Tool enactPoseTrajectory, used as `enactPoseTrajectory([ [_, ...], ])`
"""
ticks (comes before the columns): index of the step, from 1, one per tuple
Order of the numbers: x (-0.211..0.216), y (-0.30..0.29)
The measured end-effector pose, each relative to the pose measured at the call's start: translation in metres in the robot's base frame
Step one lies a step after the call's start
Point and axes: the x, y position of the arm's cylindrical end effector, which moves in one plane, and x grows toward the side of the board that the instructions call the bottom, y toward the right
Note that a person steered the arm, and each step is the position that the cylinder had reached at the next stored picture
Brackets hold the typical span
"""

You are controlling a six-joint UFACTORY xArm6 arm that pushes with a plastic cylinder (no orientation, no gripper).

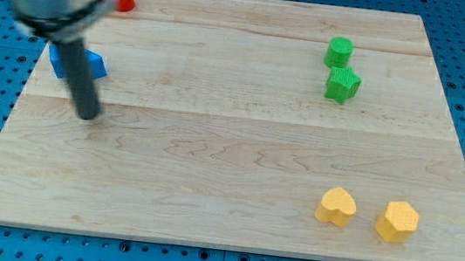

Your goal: Place the blue blocks at the bottom left side of green star

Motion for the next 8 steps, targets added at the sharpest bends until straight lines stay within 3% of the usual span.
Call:
enactPoseTrajectory([
  [1,0.0,-0.071],
  [2,-0.001,-0.088],
  [5,-0.07,-0.083],
  [6,-0.083,-0.049],
  [8,-0.082,0.084],
])
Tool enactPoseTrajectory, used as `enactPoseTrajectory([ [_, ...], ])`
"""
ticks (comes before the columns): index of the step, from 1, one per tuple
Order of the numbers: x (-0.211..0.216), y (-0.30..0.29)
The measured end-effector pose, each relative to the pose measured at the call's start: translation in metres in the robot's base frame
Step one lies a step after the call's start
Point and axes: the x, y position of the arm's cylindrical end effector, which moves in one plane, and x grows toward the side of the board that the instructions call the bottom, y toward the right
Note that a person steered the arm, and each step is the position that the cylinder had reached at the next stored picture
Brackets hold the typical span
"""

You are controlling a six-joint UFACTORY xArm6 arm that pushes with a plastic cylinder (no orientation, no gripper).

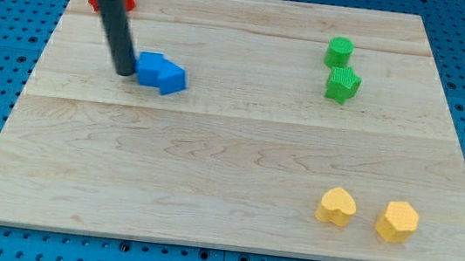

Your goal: Place the blue blocks at the bottom left side of green star

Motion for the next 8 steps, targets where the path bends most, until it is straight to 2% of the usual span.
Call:
enactPoseTrajectory([
  [2,0.006,0.125],
  [3,0.018,0.163],
  [4,0.019,0.182],
  [5,0.01,0.167],
  [6,-0.005,0.122],
  [8,-0.03,0.182],
])
